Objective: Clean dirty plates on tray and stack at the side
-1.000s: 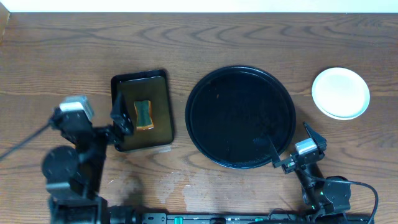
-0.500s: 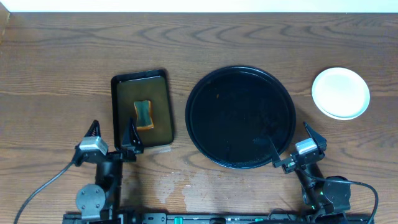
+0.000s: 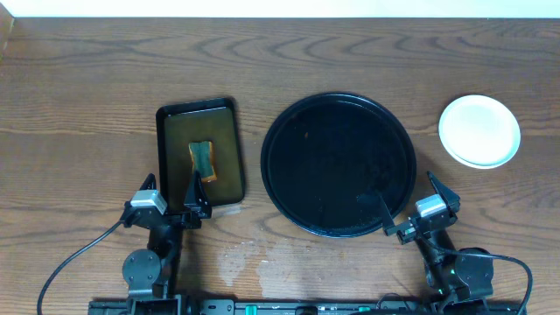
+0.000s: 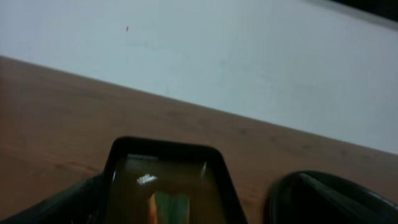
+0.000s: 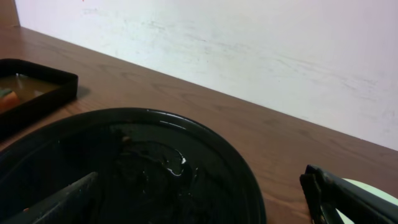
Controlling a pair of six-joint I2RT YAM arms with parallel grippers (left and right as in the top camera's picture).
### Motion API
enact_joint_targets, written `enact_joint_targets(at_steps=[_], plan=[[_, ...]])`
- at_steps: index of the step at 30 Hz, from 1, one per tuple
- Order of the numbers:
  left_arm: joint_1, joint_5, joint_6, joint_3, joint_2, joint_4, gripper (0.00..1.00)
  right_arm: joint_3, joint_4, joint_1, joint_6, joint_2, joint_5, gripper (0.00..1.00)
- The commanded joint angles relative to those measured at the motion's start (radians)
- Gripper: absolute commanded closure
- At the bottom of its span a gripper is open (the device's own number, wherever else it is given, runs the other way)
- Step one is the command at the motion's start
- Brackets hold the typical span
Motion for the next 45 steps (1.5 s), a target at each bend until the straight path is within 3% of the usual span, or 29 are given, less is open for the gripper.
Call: enact_joint_targets(at_steps=[1, 6, 45], plan=[[-0.006, -0.008, -0.009, -0.002, -0.008, -0.024, 0.05, -0.005, 0.000, -0.003, 0.005, -0.007, 0.002, 0.01], [-0.006, -0.008, -0.009, -0.002, -0.007, -0.147, 0.05, -0.005, 0.000, -0.003, 0.005, -0.007, 0.002, 0.01], [-0.006, -0.008, -0.009, -0.002, 0.015, -0.147, 0.05, -0.005, 0.000, -0.003, 0.005, -0.007, 0.002, 0.01]])
